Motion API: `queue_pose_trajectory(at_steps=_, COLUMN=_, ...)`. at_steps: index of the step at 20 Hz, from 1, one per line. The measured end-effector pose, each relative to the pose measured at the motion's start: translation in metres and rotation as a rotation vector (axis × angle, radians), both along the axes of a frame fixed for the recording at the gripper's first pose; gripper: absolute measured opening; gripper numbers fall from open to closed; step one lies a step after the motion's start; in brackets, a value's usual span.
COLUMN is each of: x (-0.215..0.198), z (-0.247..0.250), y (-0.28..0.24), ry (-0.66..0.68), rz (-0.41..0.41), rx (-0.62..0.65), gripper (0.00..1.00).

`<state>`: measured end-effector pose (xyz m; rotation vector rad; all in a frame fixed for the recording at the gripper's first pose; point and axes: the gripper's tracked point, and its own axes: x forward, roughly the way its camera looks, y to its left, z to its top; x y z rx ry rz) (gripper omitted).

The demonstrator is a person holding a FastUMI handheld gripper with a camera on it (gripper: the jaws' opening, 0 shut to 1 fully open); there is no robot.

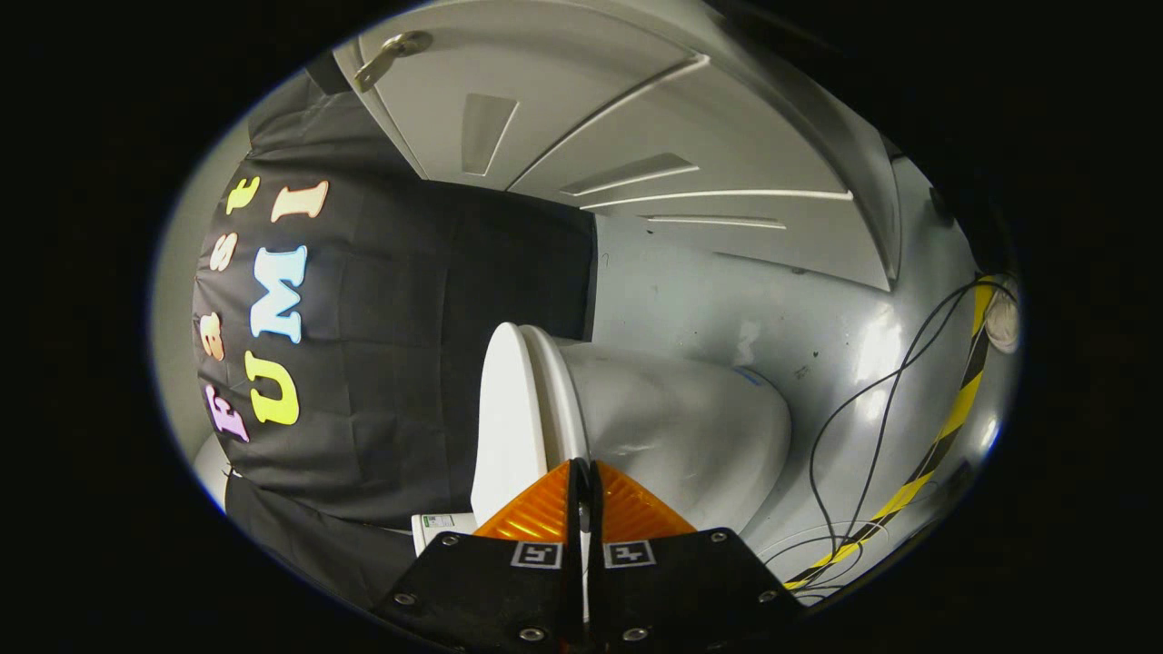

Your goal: Open the toilet lid.

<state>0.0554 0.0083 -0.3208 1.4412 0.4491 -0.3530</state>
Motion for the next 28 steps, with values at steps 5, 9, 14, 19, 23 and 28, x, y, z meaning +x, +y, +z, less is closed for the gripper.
queue_pose_trajectory(at_steps=5, x=0.002, z=0.001, y=0.003, ry=0.027, rz=0.054, rx=-0.103, gripper=0.00)
queue_pose_trajectory(at_steps=9, x=0.000, z=0.009, y=0.002, ry=0.028, rz=0.046, rx=-0.092, gripper=0.00)
queue_pose_trajectory(at_steps=14, x=0.003, z=0.022, y=0.004, ry=0.015, rz=0.048, rx=-0.107, gripper=0.00)
queue_pose_trajectory(at_steps=19, x=0.006, z=0.038, y=0.008, ry=0.036, rz=0.071, rx=-0.130, gripper=0.00)
queue_pose_trajectory(at_steps=23, x=0.008, z=0.058, y=0.007, ry=0.016, rz=0.076, rx=-0.156, gripper=0.00)
queue_pose_trajectory(at_steps=28, x=0.009, z=0.080, y=0.013, ry=0.007, rz=0.095, rx=-0.186, gripper=0.00)
